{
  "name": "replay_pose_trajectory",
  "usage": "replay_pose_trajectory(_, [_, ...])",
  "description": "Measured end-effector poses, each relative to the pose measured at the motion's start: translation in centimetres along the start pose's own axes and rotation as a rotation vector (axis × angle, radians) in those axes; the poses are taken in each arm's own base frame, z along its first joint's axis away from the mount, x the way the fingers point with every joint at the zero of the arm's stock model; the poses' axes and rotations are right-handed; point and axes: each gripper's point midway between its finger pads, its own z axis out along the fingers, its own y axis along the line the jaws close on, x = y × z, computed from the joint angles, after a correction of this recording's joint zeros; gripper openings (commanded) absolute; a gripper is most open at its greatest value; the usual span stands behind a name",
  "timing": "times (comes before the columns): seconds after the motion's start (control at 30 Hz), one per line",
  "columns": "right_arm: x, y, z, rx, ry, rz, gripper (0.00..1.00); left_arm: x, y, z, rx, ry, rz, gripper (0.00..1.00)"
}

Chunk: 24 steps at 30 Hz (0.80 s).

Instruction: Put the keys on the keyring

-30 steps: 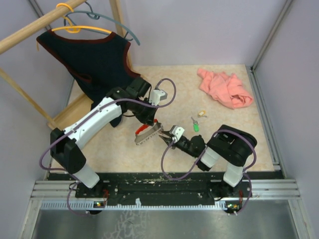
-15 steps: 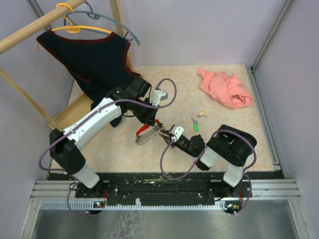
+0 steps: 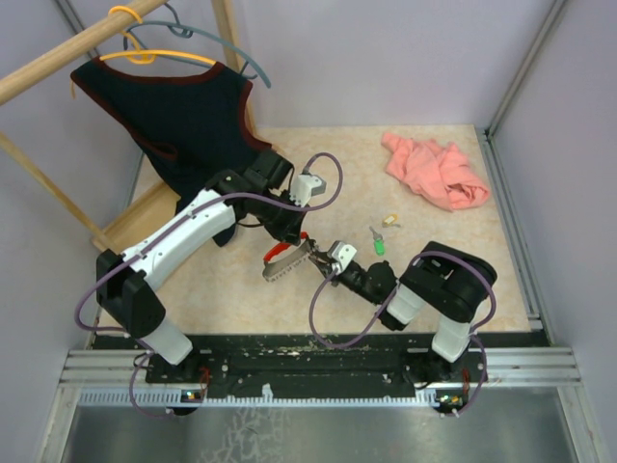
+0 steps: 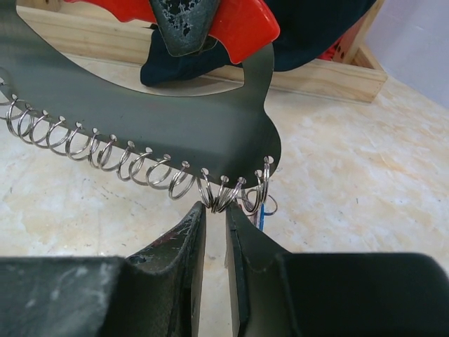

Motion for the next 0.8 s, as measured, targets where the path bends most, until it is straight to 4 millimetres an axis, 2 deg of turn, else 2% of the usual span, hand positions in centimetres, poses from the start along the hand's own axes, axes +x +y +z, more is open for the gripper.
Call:
replay_pose_trajectory(0.17, [-0.02, 0.13, 0.01, -0.008, -0.001, 0.000, 0.00, -0.01, 0.00, 0.01, 0.000, 0.000, 0.000, 0.00])
replay_pose_trajectory(0.53, [0.41, -0.22, -0.81, 0.016, 0.018, -0.010, 0.00, 0.33, 0.25, 0.61, -0.010, -0.007, -0.017, 0.00])
replay_pose_trajectory(0.8, [-0.33, -0.32, -0.92, 0.021, -0.001, 0.003, 0.00, 0.14, 0.25, 0.20, -0.030, -0.062, -0.055, 0.00])
